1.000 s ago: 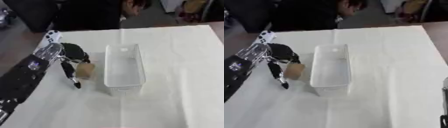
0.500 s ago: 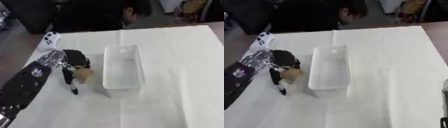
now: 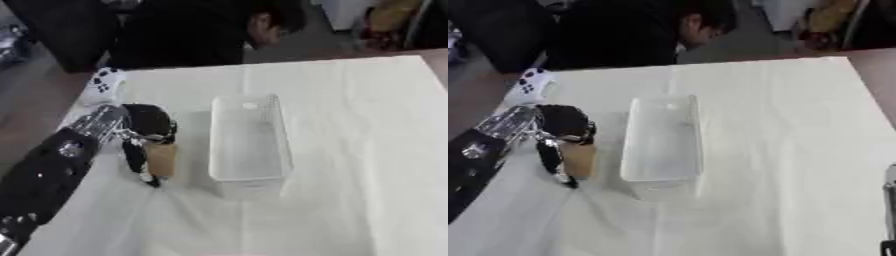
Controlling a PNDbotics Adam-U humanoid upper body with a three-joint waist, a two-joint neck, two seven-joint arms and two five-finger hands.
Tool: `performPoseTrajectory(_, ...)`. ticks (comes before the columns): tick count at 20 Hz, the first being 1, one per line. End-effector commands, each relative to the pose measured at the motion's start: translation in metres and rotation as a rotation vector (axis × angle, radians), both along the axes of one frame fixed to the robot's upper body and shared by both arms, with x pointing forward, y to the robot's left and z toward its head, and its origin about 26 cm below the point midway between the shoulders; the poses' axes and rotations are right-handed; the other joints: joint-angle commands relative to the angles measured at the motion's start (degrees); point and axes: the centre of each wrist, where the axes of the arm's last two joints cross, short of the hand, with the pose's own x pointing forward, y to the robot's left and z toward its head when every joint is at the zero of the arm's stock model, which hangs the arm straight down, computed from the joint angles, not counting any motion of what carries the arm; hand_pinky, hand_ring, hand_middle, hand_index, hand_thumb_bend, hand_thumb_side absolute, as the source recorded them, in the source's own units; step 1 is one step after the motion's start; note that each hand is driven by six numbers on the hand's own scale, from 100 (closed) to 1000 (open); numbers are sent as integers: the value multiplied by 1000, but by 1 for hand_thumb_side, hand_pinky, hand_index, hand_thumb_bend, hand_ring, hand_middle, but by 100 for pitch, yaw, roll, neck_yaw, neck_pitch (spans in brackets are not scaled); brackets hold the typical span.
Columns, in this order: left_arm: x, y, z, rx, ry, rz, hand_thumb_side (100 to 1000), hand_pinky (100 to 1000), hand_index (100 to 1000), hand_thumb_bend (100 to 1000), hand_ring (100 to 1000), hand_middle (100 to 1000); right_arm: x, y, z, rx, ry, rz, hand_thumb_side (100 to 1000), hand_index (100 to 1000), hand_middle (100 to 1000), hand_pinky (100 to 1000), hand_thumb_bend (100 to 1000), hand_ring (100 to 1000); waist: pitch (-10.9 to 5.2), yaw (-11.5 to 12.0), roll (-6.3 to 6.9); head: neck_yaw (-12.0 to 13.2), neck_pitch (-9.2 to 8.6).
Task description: Pick up objects on the table and place them in the box.
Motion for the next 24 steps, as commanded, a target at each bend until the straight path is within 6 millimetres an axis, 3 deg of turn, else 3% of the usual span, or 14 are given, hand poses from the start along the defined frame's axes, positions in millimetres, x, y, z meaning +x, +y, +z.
performPoseTrajectory(1,-2,6,1,-31,12,36,613,198,381,100,201,192,-3,-1,6,-4,-28,8,1000,510,397,121,100,287,-94,8,-40,71,-84)
performPoseTrajectory(2,-2,6,2,-44,16,41,533,111,341,100,119,111,-3,-1,6,-5,-26,8,1000,509,396,120,100,287,-100,18,-45,75,-81)
performPoseTrajectory(5,-4,7,8,-86,25,52,403,100,302,100,100,100,-3,-3,5,-7,-23,4,1000,509,396,118,100,286,-117,47,-56,69,-72)
performPoseTrajectory(7,-5,7,15,-123,24,56,259,100,276,100,100,100,-3,-4,4,-9,-18,0,1000,509,396,115,100,285,-134,75,-66,54,-60)
performPoseTrajectory(24,-25,0,85,-351,-152,-37,257,100,256,100,100,100,-2,-11,-2,-19,6,-30,1000,507,395,111,100,283,-264,247,-83,24,-64)
